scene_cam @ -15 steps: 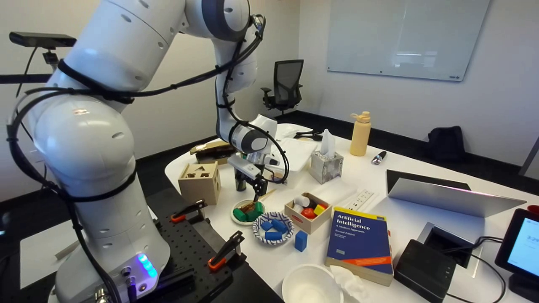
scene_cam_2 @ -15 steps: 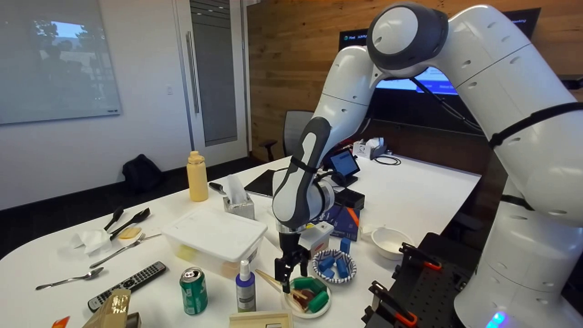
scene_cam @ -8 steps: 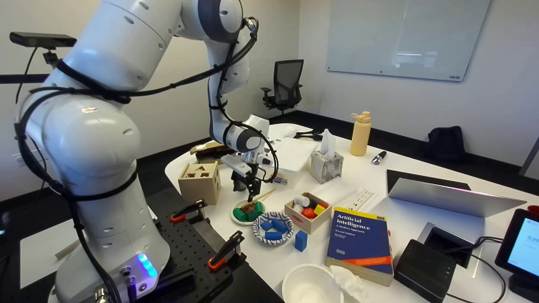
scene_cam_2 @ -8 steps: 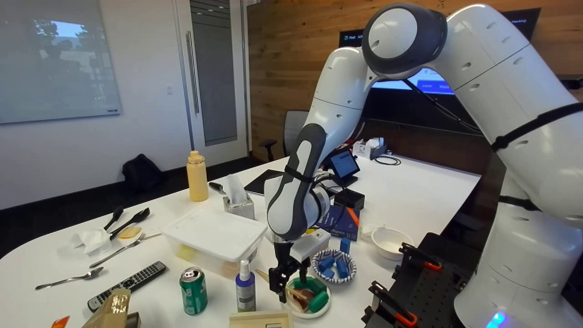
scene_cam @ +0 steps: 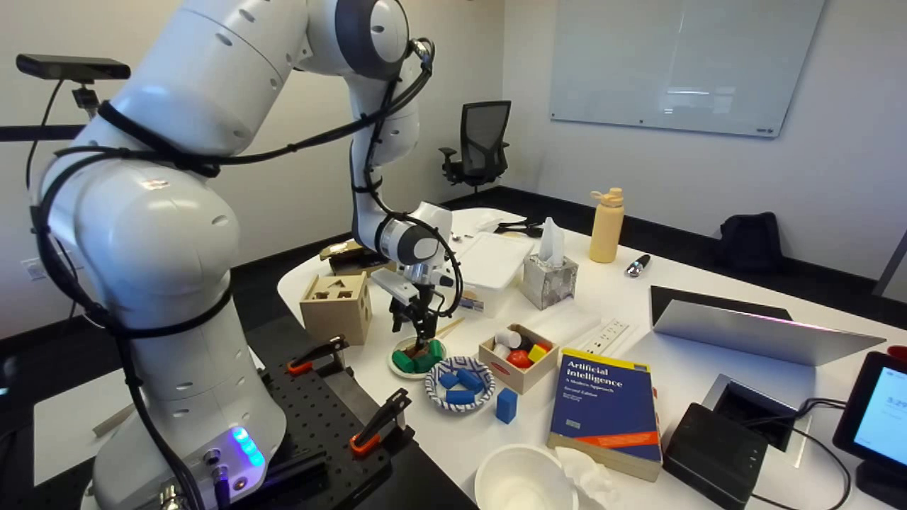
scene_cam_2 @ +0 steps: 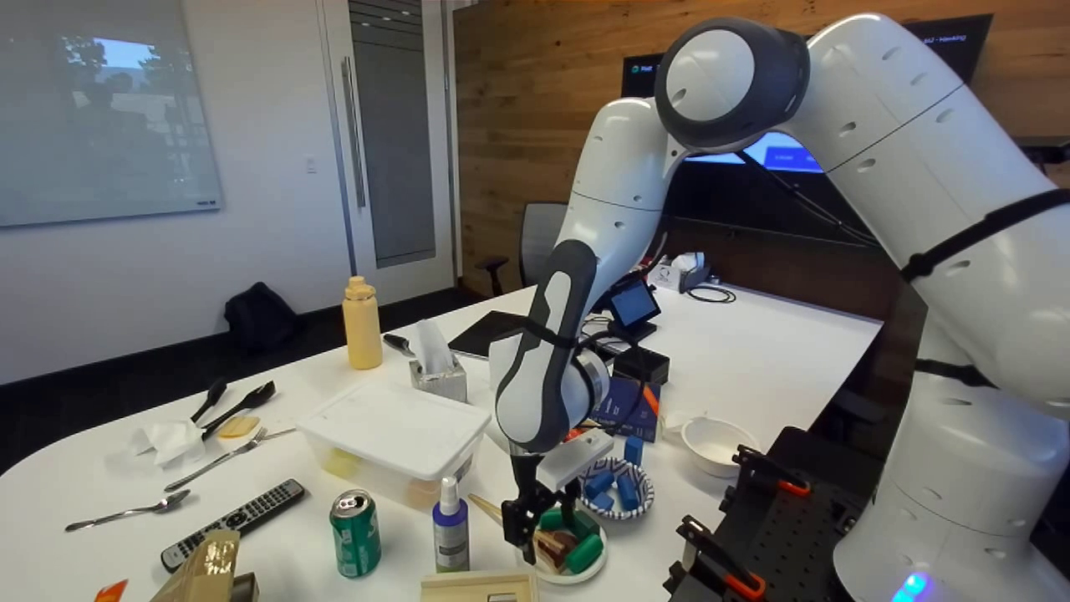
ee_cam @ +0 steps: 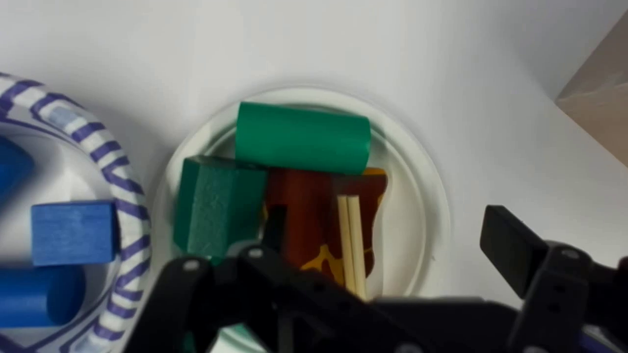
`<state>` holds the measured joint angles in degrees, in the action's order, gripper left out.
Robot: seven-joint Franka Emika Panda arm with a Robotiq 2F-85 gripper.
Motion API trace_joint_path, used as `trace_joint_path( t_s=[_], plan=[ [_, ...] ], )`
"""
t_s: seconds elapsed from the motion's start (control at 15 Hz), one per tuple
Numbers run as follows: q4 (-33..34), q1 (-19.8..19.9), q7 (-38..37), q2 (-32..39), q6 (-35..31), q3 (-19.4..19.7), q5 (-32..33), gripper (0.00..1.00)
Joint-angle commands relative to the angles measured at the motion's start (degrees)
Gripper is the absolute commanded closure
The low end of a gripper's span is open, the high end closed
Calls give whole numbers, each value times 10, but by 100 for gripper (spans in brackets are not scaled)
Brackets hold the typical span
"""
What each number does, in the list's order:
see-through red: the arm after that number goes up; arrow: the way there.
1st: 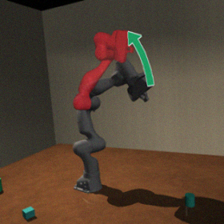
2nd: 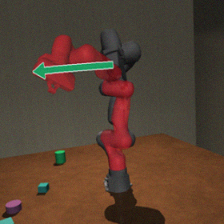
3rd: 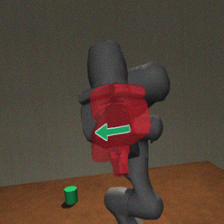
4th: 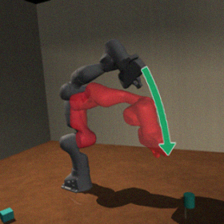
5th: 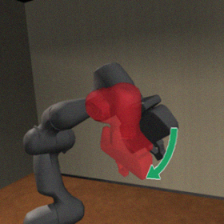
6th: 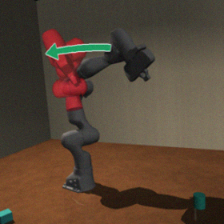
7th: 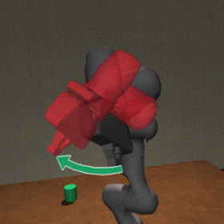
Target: Use the stick to stir the contents of the white plate with blue markings
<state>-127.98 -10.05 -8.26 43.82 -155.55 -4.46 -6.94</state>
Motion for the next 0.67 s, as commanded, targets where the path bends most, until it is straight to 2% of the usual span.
trace_joint_path(
  t_s=[0.0,0.33,0.4,0.47,0.6],
  plan=[
    [11,-5,-14,8,14,4,5,0],
    [12,-7,-14,8,11,8,7,0],
    [14,-6,-13,10,13,7,7,25],
    [15,-5,-13,11,14,8,7,26],
    [19,-5,-11,15,15,8,8,42]
  ],
)
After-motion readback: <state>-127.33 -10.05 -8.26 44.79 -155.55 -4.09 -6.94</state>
